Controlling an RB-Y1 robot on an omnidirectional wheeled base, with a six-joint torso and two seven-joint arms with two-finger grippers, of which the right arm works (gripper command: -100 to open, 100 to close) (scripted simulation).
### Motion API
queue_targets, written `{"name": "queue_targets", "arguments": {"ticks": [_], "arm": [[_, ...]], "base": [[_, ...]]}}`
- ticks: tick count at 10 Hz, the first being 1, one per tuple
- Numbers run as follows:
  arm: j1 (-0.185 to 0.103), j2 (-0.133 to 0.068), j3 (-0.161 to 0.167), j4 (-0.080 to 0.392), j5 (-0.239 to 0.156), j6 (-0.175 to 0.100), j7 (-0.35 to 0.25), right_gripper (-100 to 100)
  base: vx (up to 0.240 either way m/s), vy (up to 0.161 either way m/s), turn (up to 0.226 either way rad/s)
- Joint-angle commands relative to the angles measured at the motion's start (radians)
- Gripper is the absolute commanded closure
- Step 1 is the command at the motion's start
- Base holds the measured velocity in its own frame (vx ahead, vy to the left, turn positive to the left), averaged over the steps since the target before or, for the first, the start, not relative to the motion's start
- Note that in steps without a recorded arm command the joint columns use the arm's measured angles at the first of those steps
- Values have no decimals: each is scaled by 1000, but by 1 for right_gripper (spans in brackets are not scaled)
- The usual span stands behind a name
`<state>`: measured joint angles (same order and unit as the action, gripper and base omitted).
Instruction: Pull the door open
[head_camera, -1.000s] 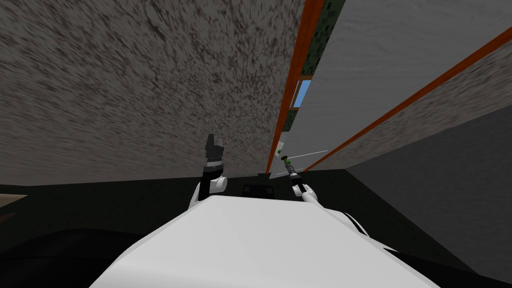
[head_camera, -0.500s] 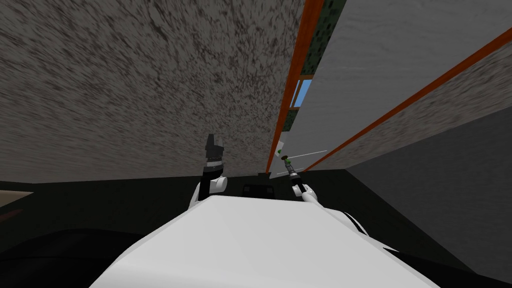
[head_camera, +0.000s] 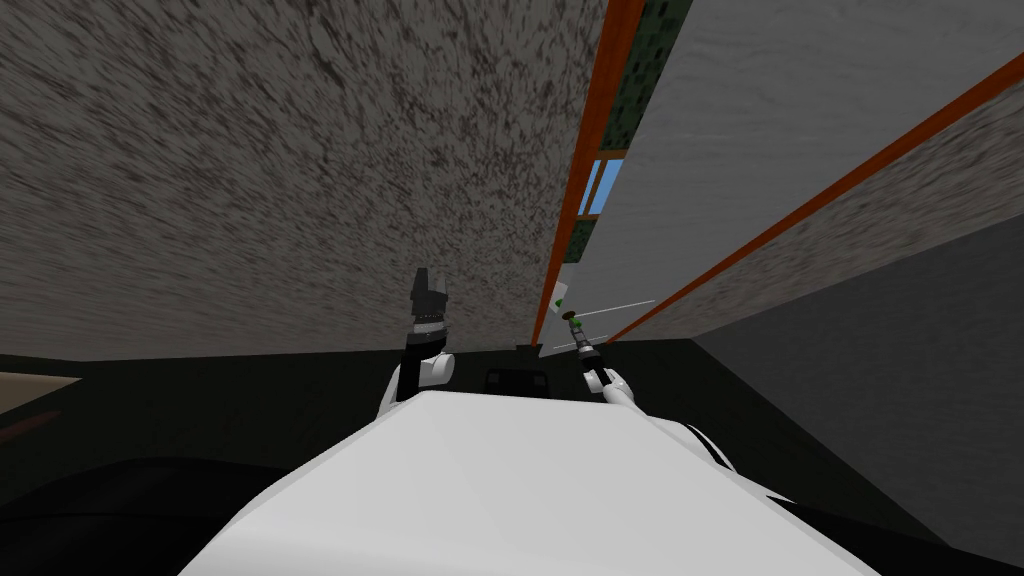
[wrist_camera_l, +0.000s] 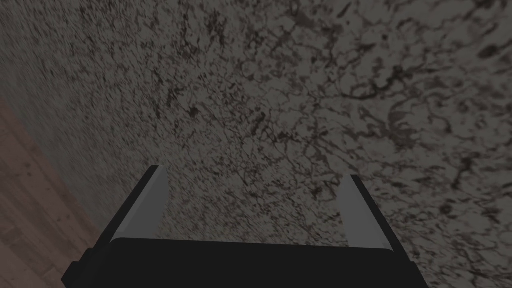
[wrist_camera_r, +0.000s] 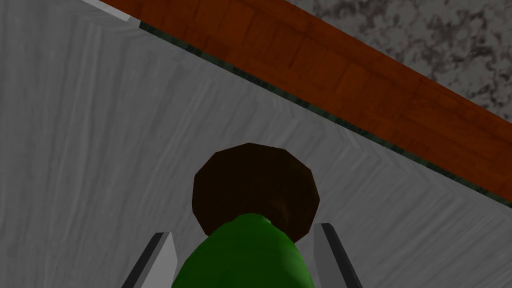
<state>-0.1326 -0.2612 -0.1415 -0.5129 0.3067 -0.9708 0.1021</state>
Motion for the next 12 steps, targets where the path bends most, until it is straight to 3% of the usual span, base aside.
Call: {"name": "queue_targets", "arguments": {"ticks": [1,12], "arm": [[0,11,9,-5,4,-1,-30,100],[-12,15,15,6,5,-2,-279,100]], "base": [[-20,-3,6],[-26,-11,16]]}}
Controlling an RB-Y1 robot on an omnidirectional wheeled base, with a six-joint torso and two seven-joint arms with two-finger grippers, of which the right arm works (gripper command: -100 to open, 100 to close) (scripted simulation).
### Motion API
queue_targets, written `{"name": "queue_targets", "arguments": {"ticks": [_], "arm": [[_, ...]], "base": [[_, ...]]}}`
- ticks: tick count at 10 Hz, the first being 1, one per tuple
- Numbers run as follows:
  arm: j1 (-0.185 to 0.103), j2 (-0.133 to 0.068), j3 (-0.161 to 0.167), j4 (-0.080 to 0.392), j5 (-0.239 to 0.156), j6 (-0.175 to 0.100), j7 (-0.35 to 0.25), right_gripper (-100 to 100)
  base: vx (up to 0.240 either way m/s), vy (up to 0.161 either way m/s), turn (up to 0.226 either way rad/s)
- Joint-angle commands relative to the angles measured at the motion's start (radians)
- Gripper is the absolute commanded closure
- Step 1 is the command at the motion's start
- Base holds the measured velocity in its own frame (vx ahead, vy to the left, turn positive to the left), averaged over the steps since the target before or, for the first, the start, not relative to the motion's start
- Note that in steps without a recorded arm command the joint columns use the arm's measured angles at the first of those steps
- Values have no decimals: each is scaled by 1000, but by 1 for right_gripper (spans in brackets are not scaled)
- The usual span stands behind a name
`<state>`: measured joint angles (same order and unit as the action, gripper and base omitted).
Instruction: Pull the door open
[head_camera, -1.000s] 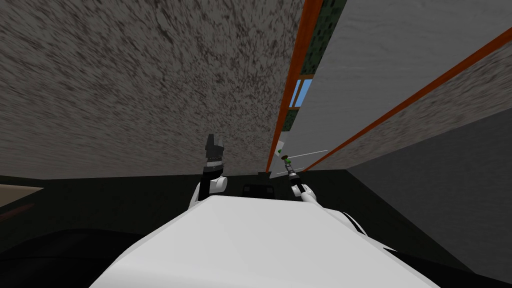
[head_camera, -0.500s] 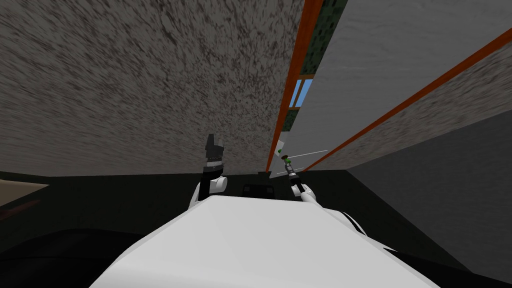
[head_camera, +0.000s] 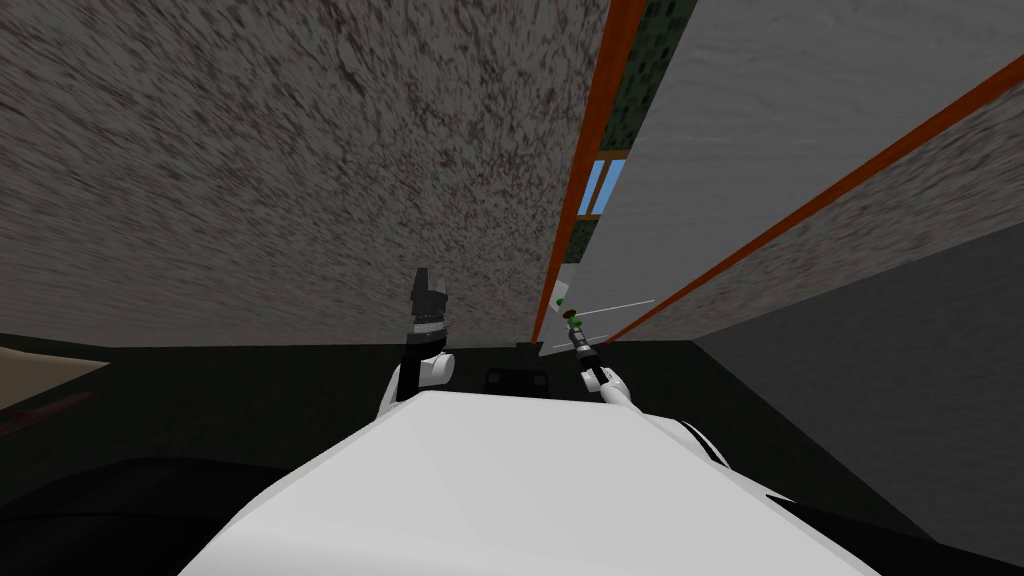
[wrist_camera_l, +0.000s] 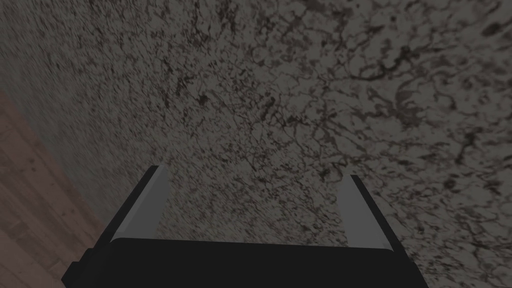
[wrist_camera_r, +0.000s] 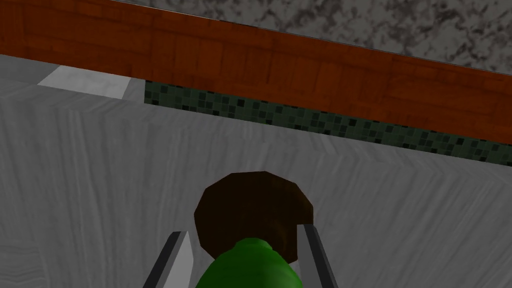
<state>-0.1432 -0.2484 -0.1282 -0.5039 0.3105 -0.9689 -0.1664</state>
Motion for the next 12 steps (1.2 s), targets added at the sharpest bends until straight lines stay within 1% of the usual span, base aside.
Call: {"name": "queue_targets", "arguments": {"ticks": [1,2,3,5,6,9,12], "arm": [[-3,3,3,-1,1,-4,-50,100],[-3,3,3,-1,1,-4,-52,100],[-5,4,4,1,1,-4,-93,100],[-7,4,5,2,1,-5,-135,100],[2,10,9,-14,5,0,-88,-100],[7,15,12,-24,10,5,-25,-100],[13,22,15,-38,16,11,62,-100]], "base": [[-24,-14,14],[-20,-13,18],[-24,-9,24],[-27,-13,21],[-34,-11,-10],[-30,-15,-7],[-34,-22,-9]]}}
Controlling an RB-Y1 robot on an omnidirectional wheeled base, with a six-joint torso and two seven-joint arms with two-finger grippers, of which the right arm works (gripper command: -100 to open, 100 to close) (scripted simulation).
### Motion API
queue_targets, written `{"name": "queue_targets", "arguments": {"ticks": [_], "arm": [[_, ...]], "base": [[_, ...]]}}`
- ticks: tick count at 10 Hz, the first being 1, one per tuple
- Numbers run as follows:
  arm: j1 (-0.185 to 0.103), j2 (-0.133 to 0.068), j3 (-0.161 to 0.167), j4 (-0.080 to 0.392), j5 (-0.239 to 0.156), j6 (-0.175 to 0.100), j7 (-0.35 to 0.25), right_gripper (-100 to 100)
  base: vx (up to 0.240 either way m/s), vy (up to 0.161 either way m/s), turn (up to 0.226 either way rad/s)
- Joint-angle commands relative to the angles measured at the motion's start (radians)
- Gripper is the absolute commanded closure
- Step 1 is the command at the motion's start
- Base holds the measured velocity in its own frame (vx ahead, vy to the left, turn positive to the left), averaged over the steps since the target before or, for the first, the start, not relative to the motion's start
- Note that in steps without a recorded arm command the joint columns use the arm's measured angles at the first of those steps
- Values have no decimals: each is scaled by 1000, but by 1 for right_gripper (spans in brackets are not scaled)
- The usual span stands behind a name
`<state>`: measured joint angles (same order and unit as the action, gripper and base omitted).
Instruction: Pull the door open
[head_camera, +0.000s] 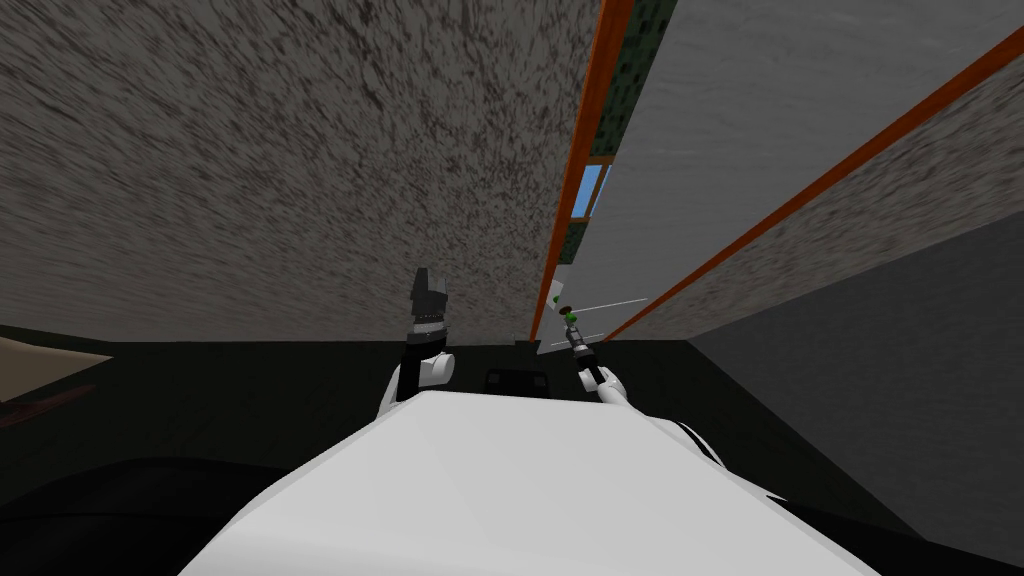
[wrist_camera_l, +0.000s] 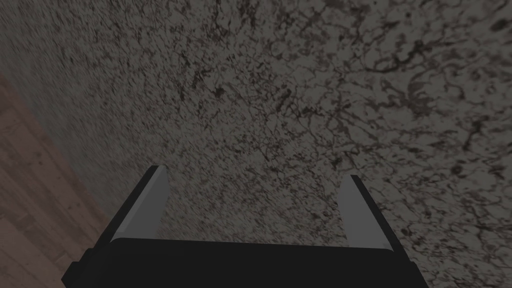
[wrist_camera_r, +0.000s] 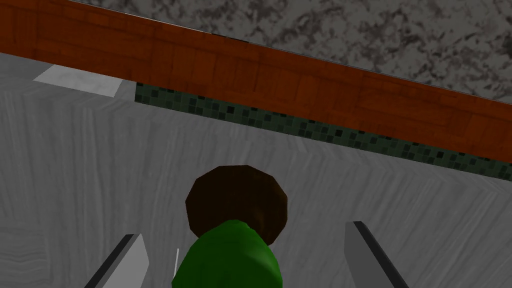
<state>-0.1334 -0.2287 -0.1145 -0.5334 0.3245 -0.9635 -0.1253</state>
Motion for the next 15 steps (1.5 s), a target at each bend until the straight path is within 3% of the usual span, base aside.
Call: {"name": "queue_targets", "arguments": {"ticks": [1,15], "arm": [[6,5,3,-14,4,9,50,-100],[29,31,15,-68,29,34,389,-100]], "base": [[-48,-30,-12],[-33,-21,-7]]}}
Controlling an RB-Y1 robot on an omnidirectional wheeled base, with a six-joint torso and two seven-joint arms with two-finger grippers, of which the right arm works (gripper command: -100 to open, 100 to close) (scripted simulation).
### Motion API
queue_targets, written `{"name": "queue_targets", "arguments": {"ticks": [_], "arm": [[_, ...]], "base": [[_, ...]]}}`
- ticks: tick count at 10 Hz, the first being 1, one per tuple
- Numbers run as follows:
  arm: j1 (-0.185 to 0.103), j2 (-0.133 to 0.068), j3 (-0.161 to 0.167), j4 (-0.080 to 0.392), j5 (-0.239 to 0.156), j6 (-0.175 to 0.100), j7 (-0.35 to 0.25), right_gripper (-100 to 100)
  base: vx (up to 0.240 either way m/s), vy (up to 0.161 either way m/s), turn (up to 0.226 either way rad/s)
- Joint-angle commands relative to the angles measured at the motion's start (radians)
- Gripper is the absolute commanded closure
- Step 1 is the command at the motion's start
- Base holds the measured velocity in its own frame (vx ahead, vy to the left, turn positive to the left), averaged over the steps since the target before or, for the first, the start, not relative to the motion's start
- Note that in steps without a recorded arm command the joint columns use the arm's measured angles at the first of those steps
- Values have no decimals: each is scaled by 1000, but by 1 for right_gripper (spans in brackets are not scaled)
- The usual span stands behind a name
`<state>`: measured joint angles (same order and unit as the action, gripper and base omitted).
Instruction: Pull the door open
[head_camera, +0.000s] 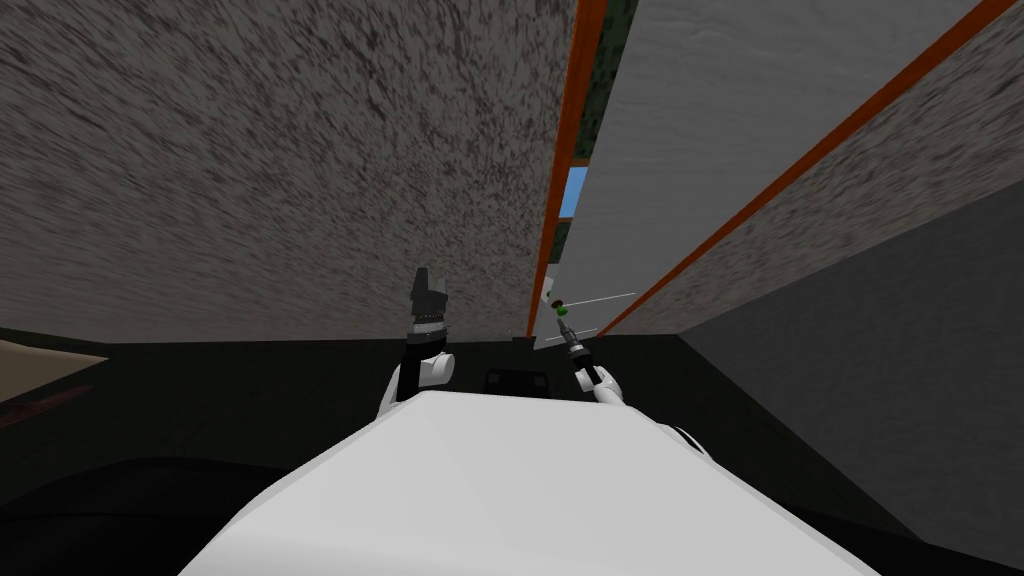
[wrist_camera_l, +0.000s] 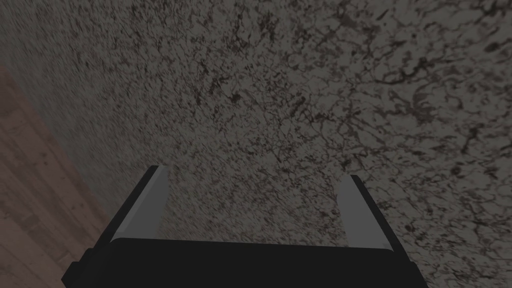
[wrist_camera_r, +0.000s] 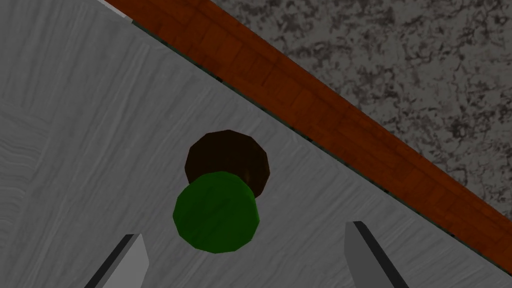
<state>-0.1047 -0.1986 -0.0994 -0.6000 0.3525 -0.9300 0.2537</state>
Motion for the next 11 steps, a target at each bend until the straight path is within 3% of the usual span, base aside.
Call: {"name": "queue_targets", "arguments": {"ticks": [1,11], "arm": [[4,4,2,-9,4,4,50,-100],[24,27,13,-55,25,26,300,-100]], "base": [[-33,-16,-9],[-30,-27,-8]]}}
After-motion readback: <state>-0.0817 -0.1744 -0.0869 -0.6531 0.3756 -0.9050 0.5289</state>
